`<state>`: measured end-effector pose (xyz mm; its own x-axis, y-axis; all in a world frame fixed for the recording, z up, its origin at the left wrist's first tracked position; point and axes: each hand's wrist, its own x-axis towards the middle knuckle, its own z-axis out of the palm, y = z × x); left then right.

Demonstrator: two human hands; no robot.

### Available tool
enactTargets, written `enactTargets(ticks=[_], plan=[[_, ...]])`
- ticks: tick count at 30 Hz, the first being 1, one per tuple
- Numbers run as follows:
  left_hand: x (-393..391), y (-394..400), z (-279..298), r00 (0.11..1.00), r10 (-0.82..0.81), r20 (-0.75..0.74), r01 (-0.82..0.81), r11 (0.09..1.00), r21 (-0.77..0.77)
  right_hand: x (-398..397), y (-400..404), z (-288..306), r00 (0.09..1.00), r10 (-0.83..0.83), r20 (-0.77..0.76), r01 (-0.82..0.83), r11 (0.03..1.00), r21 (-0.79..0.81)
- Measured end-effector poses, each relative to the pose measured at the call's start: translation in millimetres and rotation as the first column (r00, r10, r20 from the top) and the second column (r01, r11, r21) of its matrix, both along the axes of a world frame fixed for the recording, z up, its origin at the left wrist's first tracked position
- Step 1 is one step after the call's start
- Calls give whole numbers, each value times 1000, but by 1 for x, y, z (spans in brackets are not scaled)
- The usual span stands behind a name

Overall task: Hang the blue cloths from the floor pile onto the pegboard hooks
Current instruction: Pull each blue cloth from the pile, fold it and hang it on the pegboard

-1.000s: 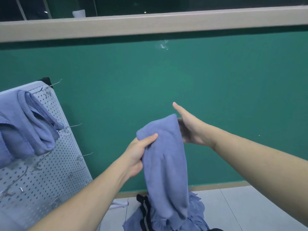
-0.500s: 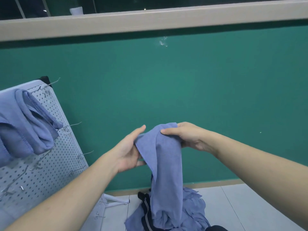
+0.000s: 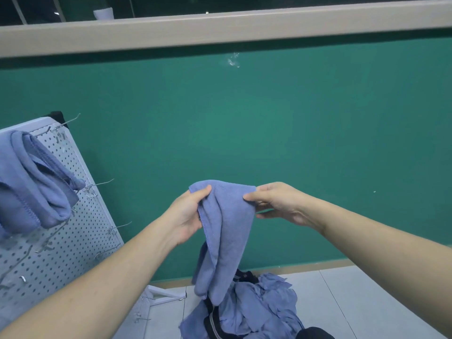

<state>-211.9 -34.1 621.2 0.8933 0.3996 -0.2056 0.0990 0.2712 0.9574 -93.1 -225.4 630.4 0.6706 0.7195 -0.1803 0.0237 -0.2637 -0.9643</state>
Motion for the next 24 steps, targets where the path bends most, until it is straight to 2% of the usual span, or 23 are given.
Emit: enactTargets(ticks=[3,6,10,16,21,24], plan=[[-4,2,4,999,8,-46,-4,997,71,2,0,0,988,-80,132,77,997,28],[-7,4,7,991,86,-100,-66,978,197,1,4,0,980,-126,156,111,989,99],[-7,6,9,988,130,-86,-113,977,178,-3,11,5,967,-185,176,159,976,152],[-14,3,1,998,-24,-55,33,984,177,1,11,12,901,-344,266,328,939,104],[-10,-9,0,990,117,76,-127,982,138,3,10,18,901,-295,319,305,952,20],[-5,-9,3,988,139,72,-146,984,104,-1,9,23,954,-231,192,250,964,-85]])
